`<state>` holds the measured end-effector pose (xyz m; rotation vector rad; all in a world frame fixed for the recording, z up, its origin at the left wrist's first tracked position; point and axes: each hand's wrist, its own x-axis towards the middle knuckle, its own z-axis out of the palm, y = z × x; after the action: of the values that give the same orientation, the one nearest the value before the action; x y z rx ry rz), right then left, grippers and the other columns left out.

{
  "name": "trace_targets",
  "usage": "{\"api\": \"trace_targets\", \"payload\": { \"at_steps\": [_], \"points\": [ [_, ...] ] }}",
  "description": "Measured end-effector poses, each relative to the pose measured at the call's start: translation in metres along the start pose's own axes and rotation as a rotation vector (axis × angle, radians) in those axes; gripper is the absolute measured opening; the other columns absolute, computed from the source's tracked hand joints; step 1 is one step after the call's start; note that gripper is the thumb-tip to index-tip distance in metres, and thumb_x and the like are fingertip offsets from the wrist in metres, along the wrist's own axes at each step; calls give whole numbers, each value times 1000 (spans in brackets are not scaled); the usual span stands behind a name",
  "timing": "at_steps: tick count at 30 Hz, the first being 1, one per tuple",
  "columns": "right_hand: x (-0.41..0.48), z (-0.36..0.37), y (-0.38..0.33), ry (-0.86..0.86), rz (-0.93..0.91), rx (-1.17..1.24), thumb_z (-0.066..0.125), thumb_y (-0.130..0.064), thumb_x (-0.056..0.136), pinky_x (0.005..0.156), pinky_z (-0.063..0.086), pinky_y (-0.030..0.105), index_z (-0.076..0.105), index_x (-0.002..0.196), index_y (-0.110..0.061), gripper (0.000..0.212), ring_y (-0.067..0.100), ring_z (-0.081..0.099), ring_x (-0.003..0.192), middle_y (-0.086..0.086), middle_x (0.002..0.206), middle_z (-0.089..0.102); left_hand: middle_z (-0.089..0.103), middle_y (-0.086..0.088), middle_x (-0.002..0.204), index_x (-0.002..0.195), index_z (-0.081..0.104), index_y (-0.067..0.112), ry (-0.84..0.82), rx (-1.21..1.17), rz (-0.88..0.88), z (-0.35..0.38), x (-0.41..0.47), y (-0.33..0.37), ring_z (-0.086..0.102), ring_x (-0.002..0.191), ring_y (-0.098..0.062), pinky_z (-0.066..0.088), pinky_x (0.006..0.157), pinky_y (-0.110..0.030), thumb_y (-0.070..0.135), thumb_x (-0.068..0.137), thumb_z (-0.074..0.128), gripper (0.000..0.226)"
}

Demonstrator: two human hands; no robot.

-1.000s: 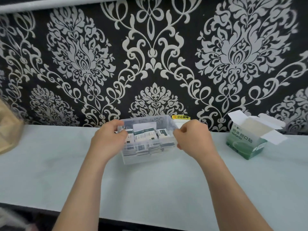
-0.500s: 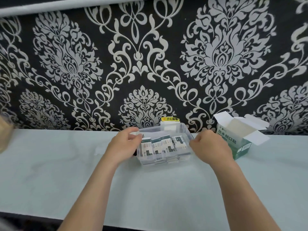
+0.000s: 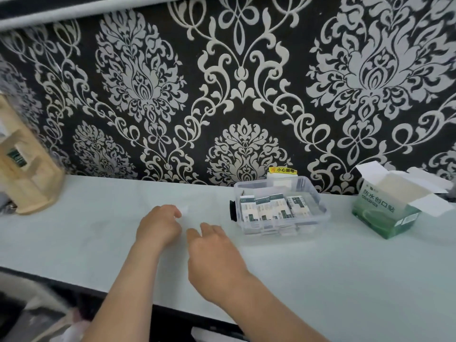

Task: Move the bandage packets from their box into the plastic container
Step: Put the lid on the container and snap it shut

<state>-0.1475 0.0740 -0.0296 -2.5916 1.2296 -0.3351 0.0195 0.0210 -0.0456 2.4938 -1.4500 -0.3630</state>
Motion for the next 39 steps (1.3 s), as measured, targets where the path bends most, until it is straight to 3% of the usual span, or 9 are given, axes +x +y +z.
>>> {"api": "trace_targets", "payload": {
  "at_steps": [4,13,17,20,25,30,32,36,39],
  "points": [
    [16,20,1,-167,165,-138,56,-7,86,112,27,47,23,146,-5,68,45,22,137,28,151,21,53,-2,125,110,58,31,32,12,-21,4,-1,-13,55,111,-24,46,88,-31,8,79,47,41],
    [21,18,2,-41,0,-157,58,6,80,94,36,33,54,117,-6,39,32,48,110,17,118,53,62,0,114,112,57,26,93,52,-102,-9,-2,-33,58,109,-25,41,82,-27,14,84,47,32],
    [23,22,3,90,-4,-76,58,0,83,97,35,32,55,118,-10,36,31,43,113,14,128,47,64,-6,70,86,65,13,24,-619,-160,-22,-5,-43,55,66,-25,43,61,-27,18,83,56,11],
    [20,28,-6,96,-53,-74,52,8,79,92,41,38,57,113,-4,37,35,40,115,16,124,49,62,-7,65,82,64,11,-45,-725,-194,-22,-5,-43,44,54,-20,31,51,-24,16,86,60,8],
    [21,35,-11,84,-59,-103,53,10,74,84,44,40,55,110,-4,39,34,40,114,14,114,55,52,-10,123,113,58,27,137,-176,-167,-7,3,-42,43,118,-31,42,86,-34,19,83,52,31],
    [26,35,-7,87,-65,-109,53,8,79,90,45,39,53,114,-1,37,34,42,114,16,119,49,56,-3,128,124,55,27,55,-96,-128,-6,6,-42,54,114,-26,43,91,-31,22,85,52,39],
    [26,31,-8,116,-76,-76,51,7,83,88,44,38,49,118,-2,36,34,46,110,16,121,46,65,-3,119,106,64,25,146,-296,-143,-15,2,-42,60,104,-26,46,90,-31,25,87,57,20],
    [28,-4,-12,374,-92,311,45,-9,97,69,37,40,47,102,-11,5,30,49,80,7,108,46,70,2,93,89,73,20,348,-1406,-35,-59,-22,-35,58,85,-14,43,79,-31,43,90,59,27],
    [29,-31,-8,550,-23,768,46,-14,99,75,50,40,46,86,-20,14,23,62,84,1,93,56,64,11,120,117,65,28,381,-1390,121,-69,-35,-20,57,108,-5,41,88,-29,48,91,58,33]
  ]
}}
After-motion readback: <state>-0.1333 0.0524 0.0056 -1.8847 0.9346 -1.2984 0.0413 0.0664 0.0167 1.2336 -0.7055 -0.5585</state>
